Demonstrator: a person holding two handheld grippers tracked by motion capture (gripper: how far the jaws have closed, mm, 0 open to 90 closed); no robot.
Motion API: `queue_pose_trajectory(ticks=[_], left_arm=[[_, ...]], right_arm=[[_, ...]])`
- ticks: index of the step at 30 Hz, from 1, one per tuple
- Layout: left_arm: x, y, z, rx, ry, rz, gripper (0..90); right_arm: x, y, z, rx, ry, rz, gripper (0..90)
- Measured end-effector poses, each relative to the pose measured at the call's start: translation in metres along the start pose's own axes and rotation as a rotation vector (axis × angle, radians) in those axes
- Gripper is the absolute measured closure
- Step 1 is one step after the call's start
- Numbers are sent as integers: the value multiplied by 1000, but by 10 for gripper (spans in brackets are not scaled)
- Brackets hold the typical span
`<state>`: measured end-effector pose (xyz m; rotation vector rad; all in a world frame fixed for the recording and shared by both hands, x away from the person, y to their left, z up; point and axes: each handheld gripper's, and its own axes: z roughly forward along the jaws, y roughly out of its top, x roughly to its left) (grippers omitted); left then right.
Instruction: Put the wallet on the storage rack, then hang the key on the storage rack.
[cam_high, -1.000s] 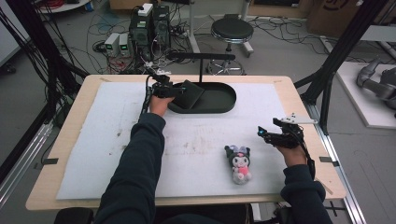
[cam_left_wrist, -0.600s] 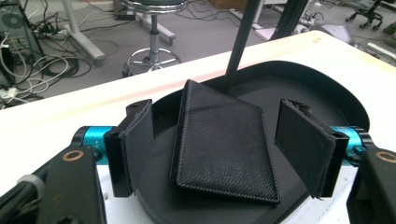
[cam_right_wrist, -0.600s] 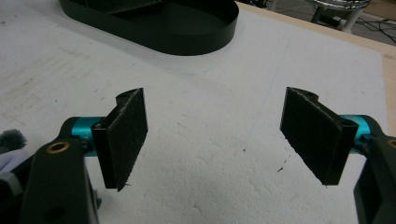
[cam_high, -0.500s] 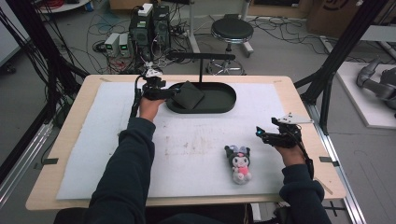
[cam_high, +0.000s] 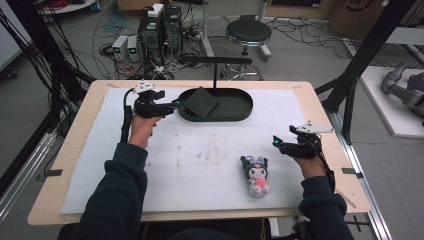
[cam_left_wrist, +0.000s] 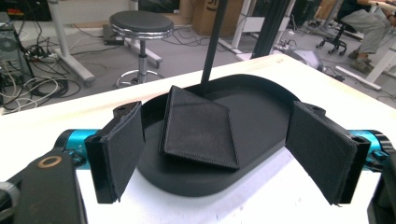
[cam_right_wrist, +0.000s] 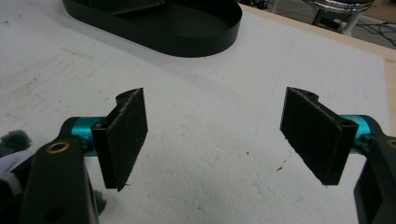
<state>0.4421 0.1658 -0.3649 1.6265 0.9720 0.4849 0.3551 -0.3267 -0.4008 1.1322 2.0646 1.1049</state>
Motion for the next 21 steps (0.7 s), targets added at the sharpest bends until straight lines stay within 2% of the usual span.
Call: queue_pose_trajectory(ticks=[5,7,9,12,13,15,18,19,21], left_arm=[[-3,-10,-15,19,25,44,179],[-3,-17,-21,26,29,59,179],[-1,-24,-27,30,39,65,179],[3,-36,-35,33,14,30,180],[4,-41,-38,39,15,30,180],[5,-48,-44,49,26,38,180],[6,-57,-55,35,35,43,182],[5,-59,-58,47,45,47,182],[3,-64,-65,38,50,63,190]], right_arm=[[4,3,0,-8,10,-6,234],[7,4,-1,-11,26,12,234],[10,5,-1,-14,34,7,234],[15,7,-1,2,34,-7,240],[16,8,-2,1,30,-21,251],[20,10,-5,1,33,-44,251],[25,12,-8,8,55,-71,251],[26,12,-9,11,63,-71,251],[32,12,-11,25,77,-65,269]])
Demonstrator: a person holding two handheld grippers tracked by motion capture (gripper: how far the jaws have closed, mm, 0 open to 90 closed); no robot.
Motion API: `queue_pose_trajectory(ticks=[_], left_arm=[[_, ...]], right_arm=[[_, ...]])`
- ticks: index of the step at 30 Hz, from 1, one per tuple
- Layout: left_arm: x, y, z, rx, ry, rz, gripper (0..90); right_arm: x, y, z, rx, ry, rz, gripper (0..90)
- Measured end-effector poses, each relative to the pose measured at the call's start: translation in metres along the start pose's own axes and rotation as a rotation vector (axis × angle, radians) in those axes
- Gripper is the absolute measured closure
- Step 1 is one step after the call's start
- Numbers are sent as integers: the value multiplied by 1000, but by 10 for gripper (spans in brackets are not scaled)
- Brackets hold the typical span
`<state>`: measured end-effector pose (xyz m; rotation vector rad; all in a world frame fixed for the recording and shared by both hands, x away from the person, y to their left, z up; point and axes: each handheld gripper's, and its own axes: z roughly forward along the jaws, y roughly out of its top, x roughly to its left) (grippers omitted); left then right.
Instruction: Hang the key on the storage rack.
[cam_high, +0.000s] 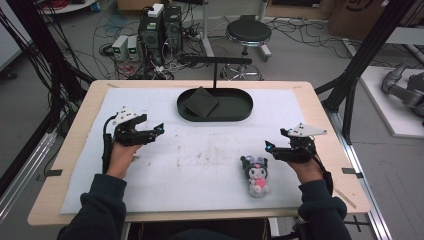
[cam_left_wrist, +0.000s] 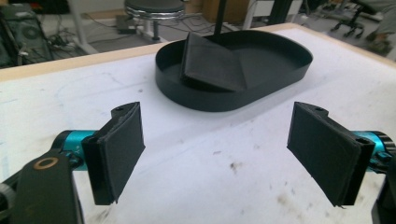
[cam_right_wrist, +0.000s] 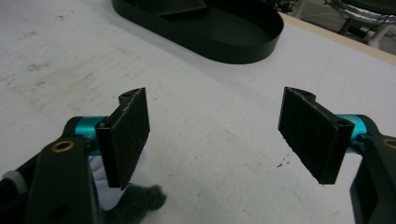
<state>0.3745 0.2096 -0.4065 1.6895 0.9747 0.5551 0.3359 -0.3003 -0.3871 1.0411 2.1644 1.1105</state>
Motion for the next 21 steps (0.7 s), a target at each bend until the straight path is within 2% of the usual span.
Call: queue_pose_trajectory(ticks=[2,7,11,14,15,17,19,21], left_arm=[[-1,-4,-4,9,3,16,192],[-5,-10,-5,29,-9,43,193],[-6,-10,-3,39,-28,50,200],[-5,-11,-3,41,-29,41,203],[-4,-11,-3,39,-28,40,203],[-3,-11,-4,36,-26,36,204],[-3,-11,-5,33,-24,30,205],[-3,-11,-5,37,-22,32,205]], right_arm=[[4,1,-3,20,27,18,300],[17,9,-13,46,71,51,301],[33,4,-13,110,84,64,256],[49,1,-9,135,67,57,209],[56,0,-6,151,64,30,209],[62,-2,0,186,59,9,209],[67,-7,9,230,64,4,209],[72,-10,15,244,90,14,219]])
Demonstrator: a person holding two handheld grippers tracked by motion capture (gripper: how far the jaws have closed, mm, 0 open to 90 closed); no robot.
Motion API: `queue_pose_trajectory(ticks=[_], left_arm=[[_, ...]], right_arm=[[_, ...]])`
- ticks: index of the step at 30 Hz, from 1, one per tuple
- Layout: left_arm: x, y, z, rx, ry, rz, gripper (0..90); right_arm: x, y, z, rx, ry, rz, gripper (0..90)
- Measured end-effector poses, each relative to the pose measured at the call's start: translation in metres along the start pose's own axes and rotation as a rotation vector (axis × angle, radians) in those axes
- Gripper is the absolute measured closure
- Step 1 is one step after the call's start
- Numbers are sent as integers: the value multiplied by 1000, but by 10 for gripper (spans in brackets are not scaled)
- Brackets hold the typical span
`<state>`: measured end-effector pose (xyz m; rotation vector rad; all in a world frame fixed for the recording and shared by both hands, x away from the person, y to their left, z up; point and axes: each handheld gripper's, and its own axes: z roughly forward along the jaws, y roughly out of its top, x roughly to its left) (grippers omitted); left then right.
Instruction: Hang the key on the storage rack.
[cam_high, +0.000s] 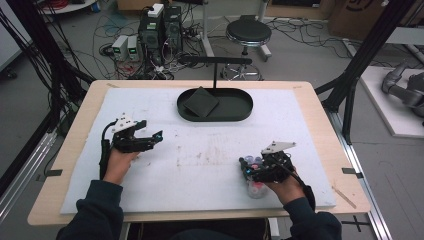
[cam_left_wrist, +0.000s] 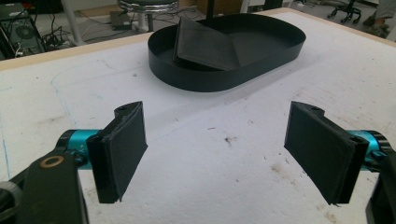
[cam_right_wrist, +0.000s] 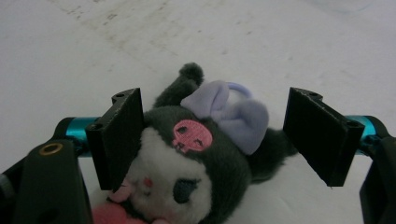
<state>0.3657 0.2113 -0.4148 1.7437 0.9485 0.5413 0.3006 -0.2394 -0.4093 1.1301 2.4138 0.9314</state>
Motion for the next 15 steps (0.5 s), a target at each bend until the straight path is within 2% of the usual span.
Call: queue_pose_trajectory(ticks=[2,3,6,7,10,12,14,15], left_arm=[[-1,-1,0,3,0,-1,207],[-1,-1,0,4,1,-1,210],[0,-2,0,8,4,-4,213],[1,-2,0,10,6,-5,213],[2,-2,-2,4,12,-13,218],[4,-2,-3,-5,14,-18,222],[5,-2,-4,-9,14,-22,223],[5,-2,-4,-9,15,-23,223]], right_arm=[[3,2,4,4,20,-21,303],[3,3,6,9,54,-37,347],[4,5,12,22,128,-34,495],[5,6,13,28,138,-44,523],[4,11,13,28,164,-113,572],[-2,17,14,28,186,-174,575],[-12,24,16,30,244,-247,573],[-18,29,18,28,269,-301,573]])
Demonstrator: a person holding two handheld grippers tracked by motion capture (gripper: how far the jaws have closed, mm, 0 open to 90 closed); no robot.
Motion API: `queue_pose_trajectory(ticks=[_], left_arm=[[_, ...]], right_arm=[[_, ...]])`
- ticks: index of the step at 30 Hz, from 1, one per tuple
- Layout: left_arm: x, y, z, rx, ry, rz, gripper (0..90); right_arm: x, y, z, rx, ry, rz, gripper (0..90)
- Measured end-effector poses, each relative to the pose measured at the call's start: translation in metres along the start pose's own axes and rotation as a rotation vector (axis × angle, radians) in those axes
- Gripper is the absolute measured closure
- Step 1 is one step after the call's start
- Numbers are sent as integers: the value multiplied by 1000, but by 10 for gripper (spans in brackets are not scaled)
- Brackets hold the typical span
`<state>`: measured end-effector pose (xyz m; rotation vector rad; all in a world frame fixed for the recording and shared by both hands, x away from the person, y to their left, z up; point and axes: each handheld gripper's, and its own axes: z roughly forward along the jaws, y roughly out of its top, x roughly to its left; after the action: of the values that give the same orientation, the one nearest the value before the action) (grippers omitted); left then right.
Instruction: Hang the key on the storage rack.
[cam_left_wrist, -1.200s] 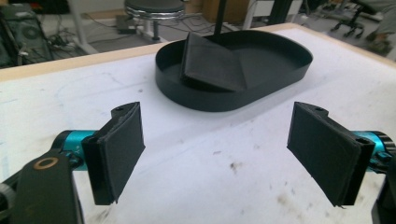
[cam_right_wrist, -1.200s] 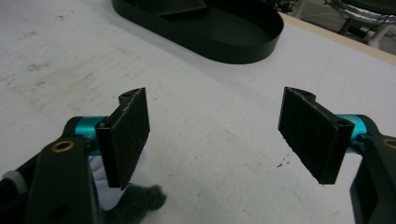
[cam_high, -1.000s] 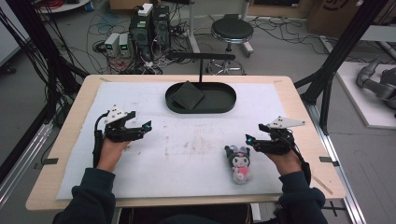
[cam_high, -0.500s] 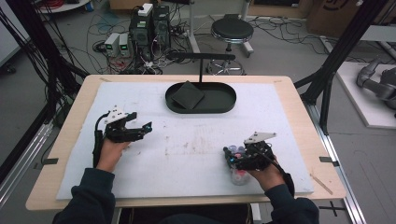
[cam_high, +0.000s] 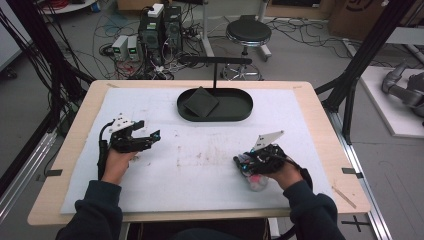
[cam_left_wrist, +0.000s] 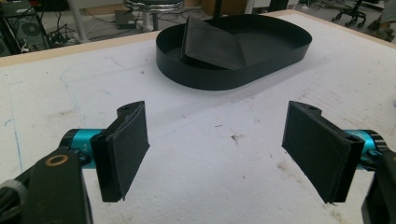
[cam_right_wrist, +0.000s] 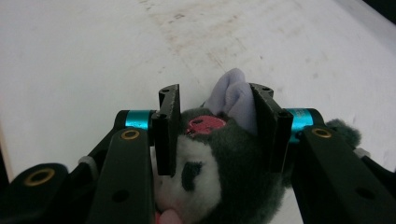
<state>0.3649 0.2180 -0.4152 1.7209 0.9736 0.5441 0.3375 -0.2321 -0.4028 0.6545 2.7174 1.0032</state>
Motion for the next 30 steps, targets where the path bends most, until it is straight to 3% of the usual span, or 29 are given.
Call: queue_pose_trajectory(ticks=[4,6,7,9,10,12,14,18,21,24,30], left_arm=[[4,1,-2,-8,9,2,231],[7,1,-5,-15,15,-11,231],[8,1,-6,-18,17,-16,231],[10,1,-8,-22,21,-21,231],[11,1,-8,-23,22,-22,232],[13,1,-9,-25,25,-29,232],[13,1,-10,-25,24,-29,233],[13,1,-10,-27,24,-29,233],[12,1,-10,-28,23,-31,232],[12,1,-10,-24,24,-26,232],[12,0,-9,-18,23,-31,232]], right_arm=[[-22,8,-1,24,40,-152,568],[-30,6,2,38,60,-176,549],[-32,5,5,49,42,-177,515],[-32,5,7,55,-25,-101,339],[-31,5,6,52,-89,-62,268],[-27,5,0,59,-203,-14,237],[-19,4,-6,40,-272,3,242],[3,1,-9,-4,-331,49,243],[13,-3,1,52,-383,53,251],[12,-10,12,115,-441,72,240],[6,-15,11,91,-418,129,261]])
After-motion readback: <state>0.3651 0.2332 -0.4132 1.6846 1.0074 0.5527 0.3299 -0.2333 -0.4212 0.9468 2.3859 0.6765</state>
